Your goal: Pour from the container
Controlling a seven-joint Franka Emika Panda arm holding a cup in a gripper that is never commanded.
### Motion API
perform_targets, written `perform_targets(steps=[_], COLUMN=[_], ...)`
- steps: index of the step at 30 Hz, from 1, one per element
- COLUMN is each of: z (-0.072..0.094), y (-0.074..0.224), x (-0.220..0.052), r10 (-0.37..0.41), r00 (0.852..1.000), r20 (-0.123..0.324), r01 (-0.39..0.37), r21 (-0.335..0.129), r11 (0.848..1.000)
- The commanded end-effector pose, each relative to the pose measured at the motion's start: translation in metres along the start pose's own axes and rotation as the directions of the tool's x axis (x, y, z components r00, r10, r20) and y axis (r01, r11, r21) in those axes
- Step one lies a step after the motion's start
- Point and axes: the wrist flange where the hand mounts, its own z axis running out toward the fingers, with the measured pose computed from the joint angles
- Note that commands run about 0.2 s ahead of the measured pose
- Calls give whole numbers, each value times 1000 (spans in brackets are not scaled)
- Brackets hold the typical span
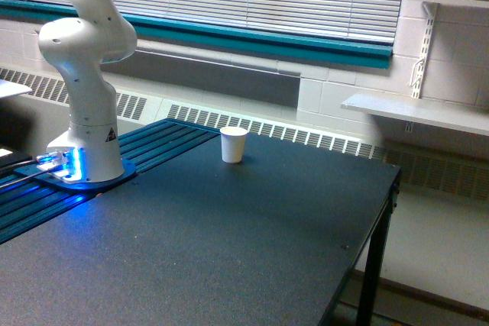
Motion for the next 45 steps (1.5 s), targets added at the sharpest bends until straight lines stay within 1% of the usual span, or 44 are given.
perform_targets(steps=[1, 6, 11, 18, 22, 28, 33, 45], z=[-1, 0, -3, -12, -16, -17, -18, -9], y=[-23, -36, -46, -62, -66, -65, -62, -48], x=[-29, -53, -72, -102, -118, -140, -154, -197], r10=[-82, -137, -176, -246, -272, -313, -323, -373], r00=[996, 990, 983, 968, 961, 949, 945, 922], r20=[28, 43, 47, 39, 39, 41, 51, 107], r01=[82, 136, 174, 243, 269, 309, 317, 364], r21=[18, 27, 38, 67, 81, 87, 98, 91], r11=[996, 990, 984, 968, 960, 947, 943, 927])
